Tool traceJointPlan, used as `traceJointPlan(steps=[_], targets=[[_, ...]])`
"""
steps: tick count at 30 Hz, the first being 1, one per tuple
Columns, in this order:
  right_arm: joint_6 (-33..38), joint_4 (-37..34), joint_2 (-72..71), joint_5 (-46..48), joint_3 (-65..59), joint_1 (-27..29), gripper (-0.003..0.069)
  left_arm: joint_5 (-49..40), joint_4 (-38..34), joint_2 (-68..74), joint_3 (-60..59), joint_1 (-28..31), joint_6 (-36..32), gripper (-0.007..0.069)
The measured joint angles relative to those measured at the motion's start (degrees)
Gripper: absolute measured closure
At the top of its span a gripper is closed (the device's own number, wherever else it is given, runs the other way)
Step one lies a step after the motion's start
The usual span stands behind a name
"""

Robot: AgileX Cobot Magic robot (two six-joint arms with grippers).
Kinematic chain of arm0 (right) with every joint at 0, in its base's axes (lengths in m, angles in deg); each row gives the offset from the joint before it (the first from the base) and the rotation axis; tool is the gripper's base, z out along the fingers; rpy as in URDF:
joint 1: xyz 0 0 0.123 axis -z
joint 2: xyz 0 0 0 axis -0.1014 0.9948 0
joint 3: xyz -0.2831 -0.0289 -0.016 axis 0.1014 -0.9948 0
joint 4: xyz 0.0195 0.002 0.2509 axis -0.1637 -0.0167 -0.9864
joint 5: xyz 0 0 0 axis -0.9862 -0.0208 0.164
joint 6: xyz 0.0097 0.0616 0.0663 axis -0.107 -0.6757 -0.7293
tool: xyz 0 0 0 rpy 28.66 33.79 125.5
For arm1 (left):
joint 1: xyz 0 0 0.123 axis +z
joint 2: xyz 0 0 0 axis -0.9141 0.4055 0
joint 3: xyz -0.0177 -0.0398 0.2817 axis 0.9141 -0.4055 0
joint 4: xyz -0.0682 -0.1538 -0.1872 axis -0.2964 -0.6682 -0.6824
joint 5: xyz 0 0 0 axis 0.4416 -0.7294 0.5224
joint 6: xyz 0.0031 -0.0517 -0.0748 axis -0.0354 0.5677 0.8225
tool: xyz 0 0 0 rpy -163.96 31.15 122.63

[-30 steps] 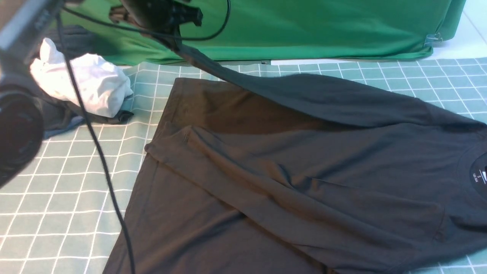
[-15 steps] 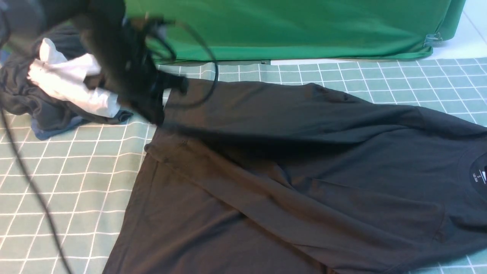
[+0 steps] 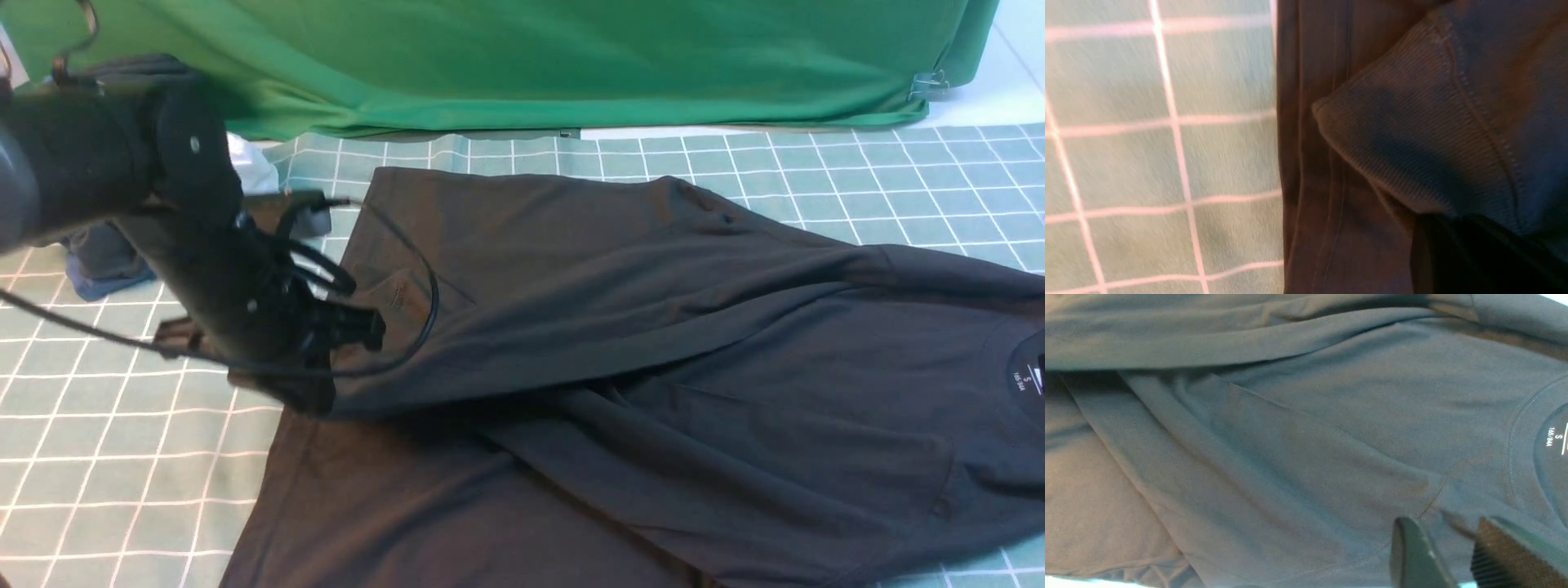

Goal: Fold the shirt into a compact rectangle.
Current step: 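Fold the left side of the dark shirt inward over its body with the left gripper, then grasp the near edge of the shirt at its hem and shoulder corners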

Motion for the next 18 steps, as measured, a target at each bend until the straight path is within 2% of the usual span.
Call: traceJointPlan(steps=[4,7,9,11,13,16,18], targets=[[0.0,0.0,0.0,-0.1,0.0,0.0,0.0442,0.1,0.2,0.0,-1.2,0.0,-0.6,0.0493],[0.0,0.0,0.0,-0.3,0.0,0.0,0.044,-4.5,1.2,0.0,-1.6,0.0,-1.5,0.033],[0.0,0.0,0.0,-0.4,0.0,0.0,0.0441,-6.6,1.8,0.0,-1.8,0.0,-1.6,0.0288],[0.0,0.0,0.0,-1.1,0.0,0.0,0.0441,-10.2,2.4,-0.5,-4.4,0.0,-1.6,0.0206],[0.0,0.0,0.0,-1.3,0.0,0.0,0.044,-10.3,2.4,-1.7,-8.3,0.0,-1.5,0.0171],[0.0,0.0,0.0,-1.3,0.0,0.0,0.044,-8.8,2.4,-3.1,-12.3,0.0,-0.7,0.0159],[0.0,0.0,0.0,-1.3,0.0,0.0,0.044,-4.0,2.4,-6.0,-18.4,0.0,0.3,0.0155]])
